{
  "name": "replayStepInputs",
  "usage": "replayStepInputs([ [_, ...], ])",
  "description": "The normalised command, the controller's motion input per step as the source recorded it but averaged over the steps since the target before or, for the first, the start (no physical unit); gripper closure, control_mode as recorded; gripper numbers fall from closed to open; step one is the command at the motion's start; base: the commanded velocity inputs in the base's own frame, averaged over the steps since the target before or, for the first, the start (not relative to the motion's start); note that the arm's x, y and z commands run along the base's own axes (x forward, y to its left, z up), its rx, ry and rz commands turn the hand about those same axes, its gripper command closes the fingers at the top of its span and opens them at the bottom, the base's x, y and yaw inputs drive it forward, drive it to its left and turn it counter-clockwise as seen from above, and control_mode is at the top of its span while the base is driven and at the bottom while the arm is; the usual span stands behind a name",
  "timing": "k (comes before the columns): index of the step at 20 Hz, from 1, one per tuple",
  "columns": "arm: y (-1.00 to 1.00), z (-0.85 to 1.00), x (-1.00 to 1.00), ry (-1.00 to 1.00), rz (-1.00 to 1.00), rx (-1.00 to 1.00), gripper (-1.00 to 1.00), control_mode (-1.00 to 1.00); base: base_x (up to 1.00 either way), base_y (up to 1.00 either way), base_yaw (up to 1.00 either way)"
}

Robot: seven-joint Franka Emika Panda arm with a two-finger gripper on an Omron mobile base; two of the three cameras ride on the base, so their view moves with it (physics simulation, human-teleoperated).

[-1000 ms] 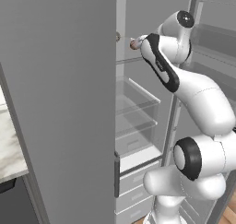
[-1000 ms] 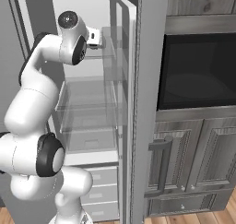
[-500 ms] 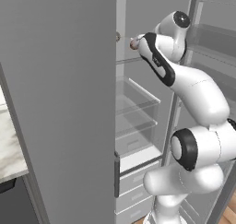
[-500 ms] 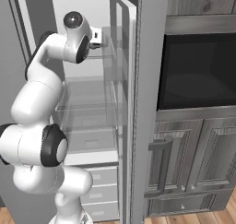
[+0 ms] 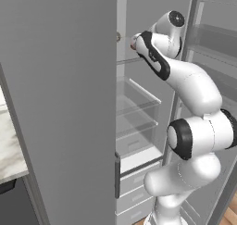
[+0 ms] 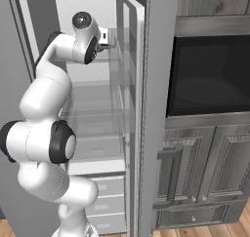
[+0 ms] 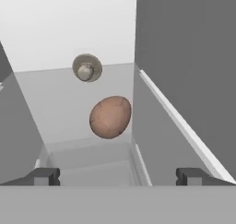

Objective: Pick the egg and butter from the fridge and place them by the bowl for mixing.

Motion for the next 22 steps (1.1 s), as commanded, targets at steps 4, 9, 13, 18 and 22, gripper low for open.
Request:
replayStepInputs([
  [4,0.11,-0.14,0.29,0.03,0.0,0.0,-1.0,-1.0,0.0,0.0,0.0],
  [9,0.14,-0.13,0.26,0.02,0.0,0.0,-1.0,-1.0,0.0,0.0,0.0],
  [13,0.07,-0.04,0.36,0.02,0.0,0.0,-1.0,-1.0,0.0,0.0,0.0],
  [18,0.0,0.0,0.37,0.0,0.0,0.0,-1.0,-1.0,0.0,0.0,0.0],
  [22,0.0,0.0,0.41,0.04,0.0,0.0,-1.0,-1.0,0.0,0.0,0.0],
])
